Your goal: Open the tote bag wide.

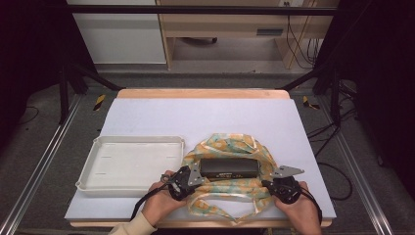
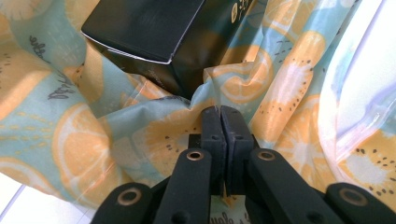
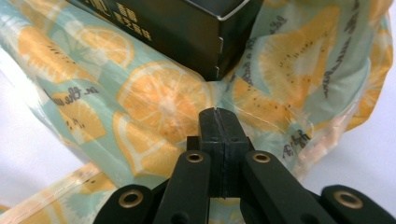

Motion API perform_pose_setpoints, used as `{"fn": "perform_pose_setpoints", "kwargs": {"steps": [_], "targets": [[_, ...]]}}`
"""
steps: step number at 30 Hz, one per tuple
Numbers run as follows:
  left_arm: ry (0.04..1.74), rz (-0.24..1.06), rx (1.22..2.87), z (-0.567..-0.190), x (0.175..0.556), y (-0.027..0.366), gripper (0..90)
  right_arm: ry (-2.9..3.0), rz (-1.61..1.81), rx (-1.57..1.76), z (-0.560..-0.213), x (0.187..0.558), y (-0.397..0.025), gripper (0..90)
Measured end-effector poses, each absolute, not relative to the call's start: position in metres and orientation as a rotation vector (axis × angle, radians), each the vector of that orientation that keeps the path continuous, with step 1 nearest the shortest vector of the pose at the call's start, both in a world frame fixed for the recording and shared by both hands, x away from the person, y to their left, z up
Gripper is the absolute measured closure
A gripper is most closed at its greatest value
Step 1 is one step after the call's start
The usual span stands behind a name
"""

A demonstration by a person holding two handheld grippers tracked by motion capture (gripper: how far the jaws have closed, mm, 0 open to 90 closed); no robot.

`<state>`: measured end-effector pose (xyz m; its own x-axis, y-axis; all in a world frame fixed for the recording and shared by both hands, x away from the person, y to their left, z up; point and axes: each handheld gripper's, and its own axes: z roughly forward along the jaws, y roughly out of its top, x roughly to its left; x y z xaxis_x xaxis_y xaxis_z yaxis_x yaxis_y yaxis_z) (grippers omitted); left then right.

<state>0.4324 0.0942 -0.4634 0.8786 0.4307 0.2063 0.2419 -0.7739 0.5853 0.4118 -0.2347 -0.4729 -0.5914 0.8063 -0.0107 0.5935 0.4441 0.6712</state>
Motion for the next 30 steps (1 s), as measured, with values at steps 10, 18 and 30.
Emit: {"fn": "perform_pose_setpoints", "kwargs": {"steps": [10,18,30], "targets": [[0.484,0.435,2.478,-0.464,0.432,0.092,90.0,2.259,1.053,1.013,-0.425,0.408,-0.228,90.0],[0.486,0.428,2.482,-0.465,0.432,0.092,90.0,2.204,1.084,0.901,-0.404,0.438,-0.216,90.0],[0.483,0.427,2.492,-0.465,0.434,0.091,90.0,2.253,1.018,1.108,-0.448,0.499,-0.235,90.0]]}}
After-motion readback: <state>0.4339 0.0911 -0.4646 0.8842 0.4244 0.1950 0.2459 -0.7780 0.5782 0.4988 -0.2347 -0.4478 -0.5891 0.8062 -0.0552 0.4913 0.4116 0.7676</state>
